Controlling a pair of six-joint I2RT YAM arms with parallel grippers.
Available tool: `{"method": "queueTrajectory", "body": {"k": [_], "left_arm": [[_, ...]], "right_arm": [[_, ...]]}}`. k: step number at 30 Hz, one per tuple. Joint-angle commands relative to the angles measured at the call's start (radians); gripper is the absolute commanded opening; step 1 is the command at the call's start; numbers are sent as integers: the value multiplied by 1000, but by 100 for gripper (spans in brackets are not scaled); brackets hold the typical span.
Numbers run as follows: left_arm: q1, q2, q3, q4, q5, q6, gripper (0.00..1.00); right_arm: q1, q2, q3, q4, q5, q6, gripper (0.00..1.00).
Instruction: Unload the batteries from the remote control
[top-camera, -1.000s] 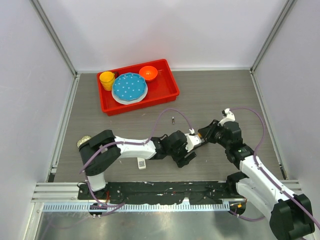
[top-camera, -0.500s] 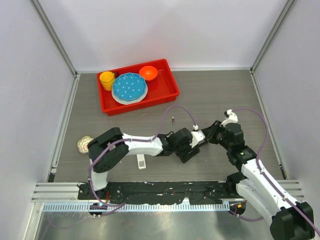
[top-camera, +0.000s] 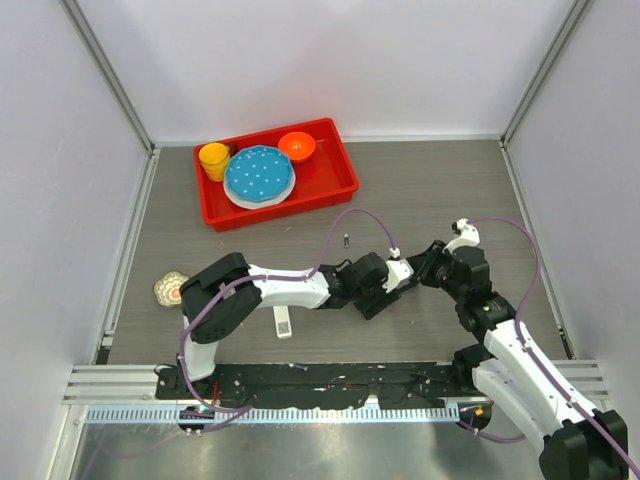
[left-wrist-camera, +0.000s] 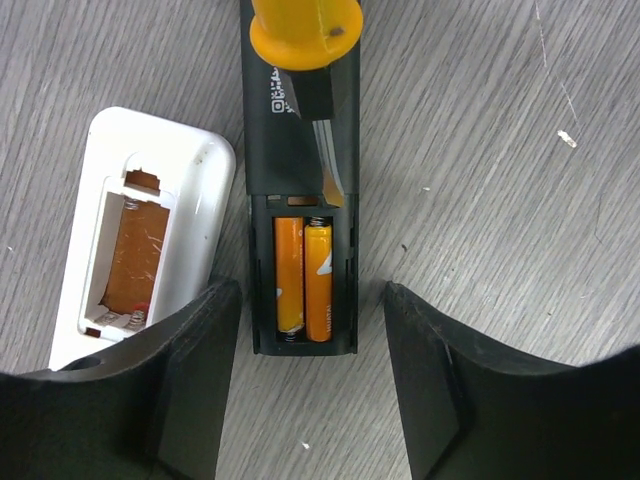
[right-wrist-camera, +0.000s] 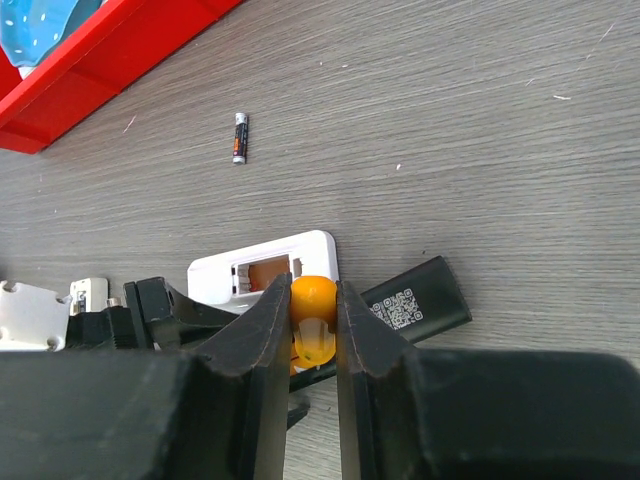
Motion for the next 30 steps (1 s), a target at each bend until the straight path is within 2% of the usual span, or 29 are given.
{"method": "queueTrajectory", "body": {"k": [1,6,9,11,14,17,20,23,24,30], "left_arm": [[1,11,-17,-89,-34,16,66],[1,5,-30,-101,-64,15,66],[3,-3,-40,-108,-69,16,58],[3,-13,-41,-114,-57,18,56],[5,-39,-61,-101,-58,19,61],[11,-46,-76,-95,-52,18,61],[15,-38,-73,-100,-49,16,55],[17,-33,-70,-98,-23,16,41],[17,-30,-69,-97,-17,18,32],[17,-33,-70,-86,20,21,17]], "right_arm": [[-1,-3,38,38,3,-11,1],[1,26,29,84,-20,1,1],[1,35,29,98,-34,4,1],[1,36,27,104,-38,4,1],[1,29,29,101,-40,4,1],[1,20,24,103,-41,7,1],[1,15,18,107,-43,12,1],[1,17,9,112,-51,15,1],[1,17,6,113,-52,16,1],[1,27,-19,181,-48,17,1]]}}
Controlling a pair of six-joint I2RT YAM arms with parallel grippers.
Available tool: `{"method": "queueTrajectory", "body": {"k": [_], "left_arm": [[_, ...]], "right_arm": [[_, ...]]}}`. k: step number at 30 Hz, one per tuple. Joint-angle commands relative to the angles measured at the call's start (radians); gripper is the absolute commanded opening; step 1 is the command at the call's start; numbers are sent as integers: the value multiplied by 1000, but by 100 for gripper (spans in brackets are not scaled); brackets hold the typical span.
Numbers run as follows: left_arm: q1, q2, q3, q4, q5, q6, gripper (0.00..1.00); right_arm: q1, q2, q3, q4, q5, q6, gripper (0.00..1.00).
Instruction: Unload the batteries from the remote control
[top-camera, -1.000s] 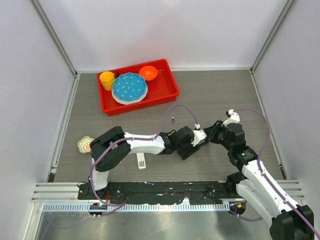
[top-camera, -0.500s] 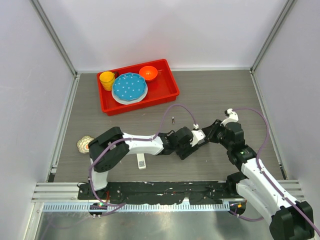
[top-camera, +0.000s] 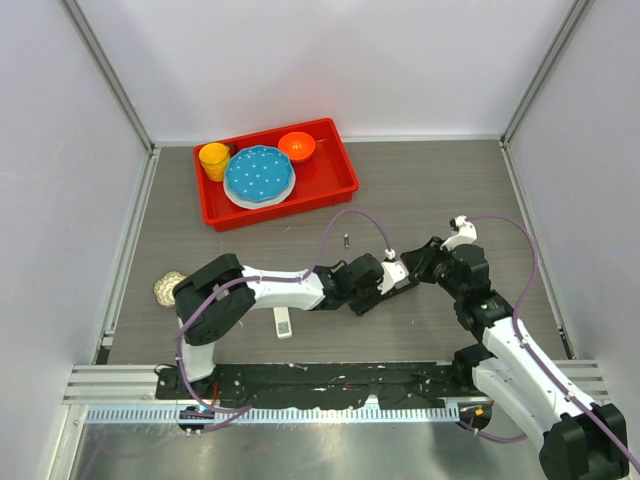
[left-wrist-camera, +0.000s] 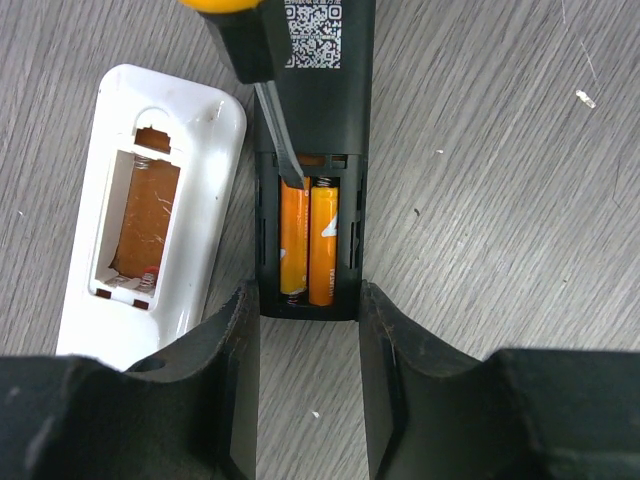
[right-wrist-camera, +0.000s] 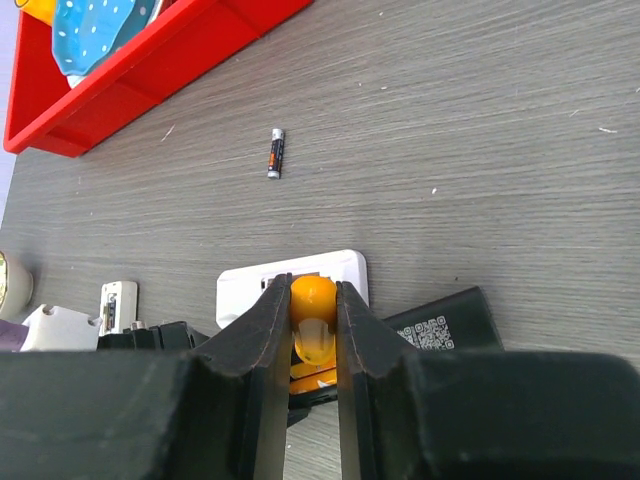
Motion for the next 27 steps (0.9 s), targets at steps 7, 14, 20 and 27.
{"method": "queueTrajectory", "body": {"k": [7,14,20,27], "left_arm": [[5,4,-27,-78,33,9,11],[5,1,-25,-78,33,9,9],[5,4,-24,-82,32,11,9],[5,7,-24,-83,33,9,8]], "right_arm": [[1,38,-26,130,12,-1,1],[1,53,-39,124,12,-10,1],[1,27,-49,86,33,-21,1],[1,38,-57,87,34,-15,1]]}}
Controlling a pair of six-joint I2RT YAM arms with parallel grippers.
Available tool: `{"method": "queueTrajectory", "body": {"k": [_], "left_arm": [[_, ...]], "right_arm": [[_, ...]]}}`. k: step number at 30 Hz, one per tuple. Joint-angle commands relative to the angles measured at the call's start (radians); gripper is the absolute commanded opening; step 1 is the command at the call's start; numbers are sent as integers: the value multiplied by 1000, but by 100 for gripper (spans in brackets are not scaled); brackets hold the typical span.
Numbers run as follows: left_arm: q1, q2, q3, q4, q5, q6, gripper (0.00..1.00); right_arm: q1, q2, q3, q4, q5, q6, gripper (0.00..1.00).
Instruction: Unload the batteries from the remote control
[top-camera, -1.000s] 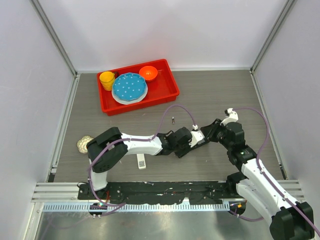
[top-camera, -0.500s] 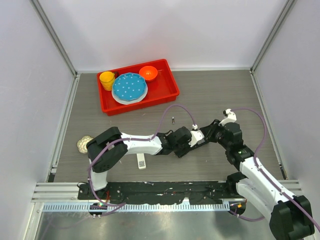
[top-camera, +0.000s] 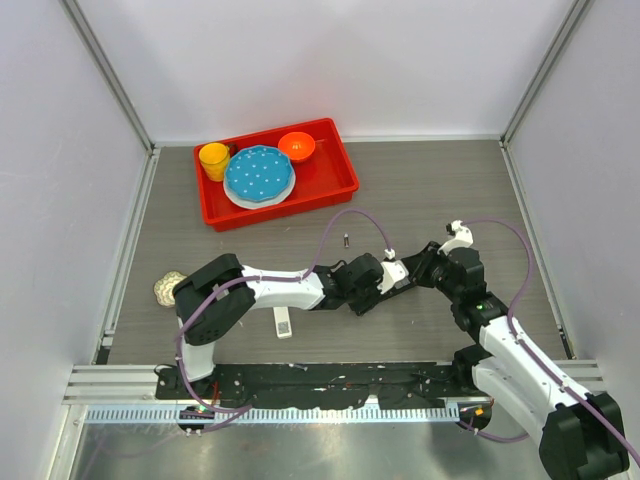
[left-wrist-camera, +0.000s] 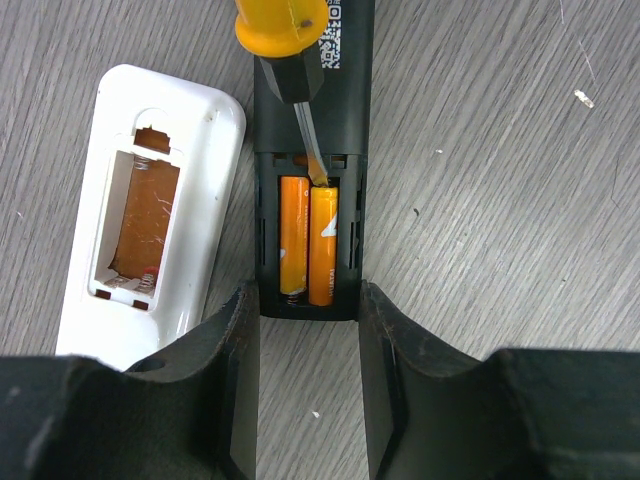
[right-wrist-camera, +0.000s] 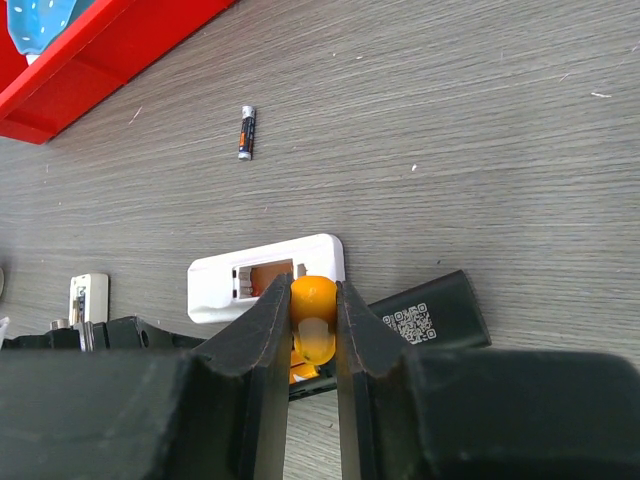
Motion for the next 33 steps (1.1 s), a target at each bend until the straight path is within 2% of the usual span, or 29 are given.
{"method": "queueTrajectory", "body": {"k": [1,3,7,20,33], "left_arm": [[4,8,-21,-85,22,9,8],[4,11,-21,-85,22,9,8],[4,14,-18,-89,22,9,0],[4,17,-18,-88,22,8,0],[5,-1,-28,-71,22,0,0]], "right_arm": [[1,-2,-2,28,20,-8,1],[1,5,-2,31,8,-2,1],[1,21,-16,65,-71,56,1],[1,-31,-44,136,-206,218,1],[1,-66,-36,168,-243,286,1]]}}
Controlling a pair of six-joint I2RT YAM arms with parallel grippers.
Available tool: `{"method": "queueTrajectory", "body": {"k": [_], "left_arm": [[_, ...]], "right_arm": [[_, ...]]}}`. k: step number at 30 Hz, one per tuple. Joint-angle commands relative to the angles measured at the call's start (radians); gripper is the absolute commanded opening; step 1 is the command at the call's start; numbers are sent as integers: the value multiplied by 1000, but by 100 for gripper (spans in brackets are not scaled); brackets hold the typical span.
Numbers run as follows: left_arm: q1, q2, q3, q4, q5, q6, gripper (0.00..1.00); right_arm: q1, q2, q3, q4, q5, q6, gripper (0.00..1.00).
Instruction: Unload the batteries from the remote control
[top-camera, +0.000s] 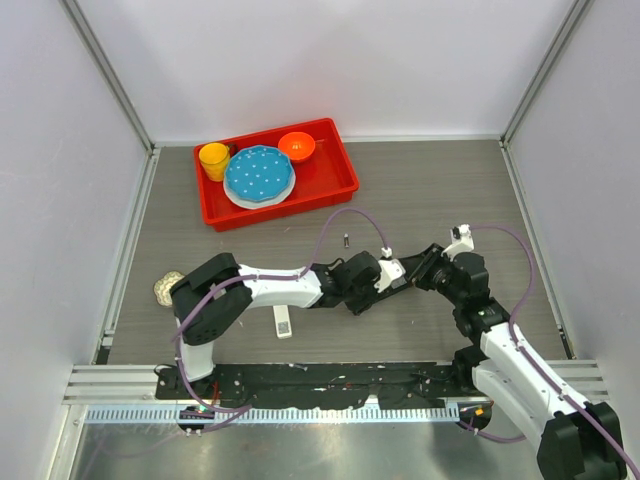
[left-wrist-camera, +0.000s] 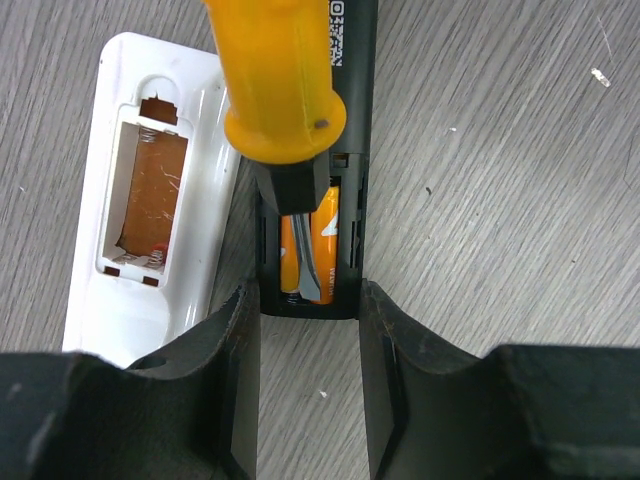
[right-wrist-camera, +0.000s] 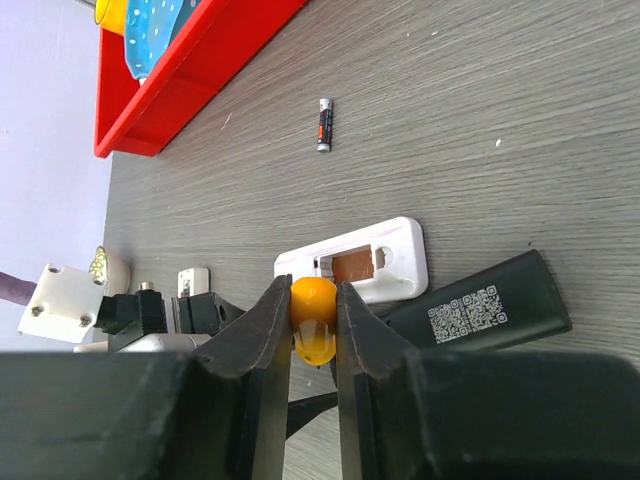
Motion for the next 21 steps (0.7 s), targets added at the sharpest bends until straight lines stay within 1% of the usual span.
{"method": "queueTrajectory", "body": {"k": [1,5,8,13,21], "left_arm": [[0,9,-30,-33,14,5,0],[0,6,-30,-35,14,5,0],[1,3,-32,-31,14,5,0],[1,3,-30,-33,14,3,0],[1,7,-26,-36,14,6,0]], "right_arm": [[12,-12,12,94,-104,81,1],[12,-8,23,48,-54,20,1],[12,-15,32,-1,30,-45,1],[12,-2,29,-18,135,-99,1],[12,46,32,-23,166,-131,1]]}}
